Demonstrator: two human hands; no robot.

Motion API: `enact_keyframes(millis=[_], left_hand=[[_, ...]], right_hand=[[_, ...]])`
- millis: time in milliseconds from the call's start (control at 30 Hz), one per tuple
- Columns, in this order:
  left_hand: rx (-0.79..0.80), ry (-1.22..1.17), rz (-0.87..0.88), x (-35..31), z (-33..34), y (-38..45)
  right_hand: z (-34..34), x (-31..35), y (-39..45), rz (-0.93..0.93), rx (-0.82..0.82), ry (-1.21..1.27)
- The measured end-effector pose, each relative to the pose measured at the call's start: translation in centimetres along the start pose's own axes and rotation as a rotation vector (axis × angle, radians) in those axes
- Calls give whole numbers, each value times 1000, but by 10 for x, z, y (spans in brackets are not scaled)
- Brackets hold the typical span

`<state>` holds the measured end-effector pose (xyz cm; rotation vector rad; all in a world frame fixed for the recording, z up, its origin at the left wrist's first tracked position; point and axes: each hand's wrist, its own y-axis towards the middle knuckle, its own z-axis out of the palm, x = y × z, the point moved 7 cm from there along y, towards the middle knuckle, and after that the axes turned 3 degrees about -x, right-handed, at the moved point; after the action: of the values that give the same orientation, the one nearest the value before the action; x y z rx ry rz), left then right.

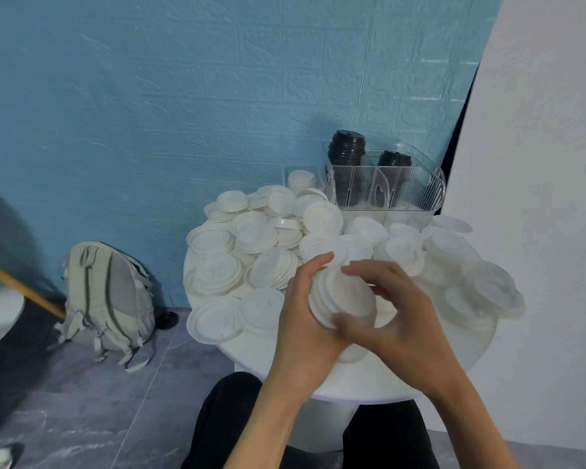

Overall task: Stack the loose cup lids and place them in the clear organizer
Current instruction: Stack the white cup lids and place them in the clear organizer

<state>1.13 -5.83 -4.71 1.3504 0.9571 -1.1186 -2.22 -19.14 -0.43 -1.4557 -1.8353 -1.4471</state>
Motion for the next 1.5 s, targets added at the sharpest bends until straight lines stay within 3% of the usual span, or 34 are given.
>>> enact_keyframes(millis=[133,467,767,867,1233,1500], left_hand=[[24,62,55,-4,2,0],[-103,5,11,-1,-9,2],[-175,-4,35,-2,-22,3],[-150,-18,25,-1,-21,3],[-148,-24,54,1,-22,5],[-29,34,27,-1,-11,4]], right_hand=[[6,-5,5,79,58,19],[7,-13,-3,62,104,122],[19,-46,-29,128,294,-213],[21,-50,-27,135,281,-235],[-15,-50,-13,105,43,-9],[-26,-36,15,127,84,265]])
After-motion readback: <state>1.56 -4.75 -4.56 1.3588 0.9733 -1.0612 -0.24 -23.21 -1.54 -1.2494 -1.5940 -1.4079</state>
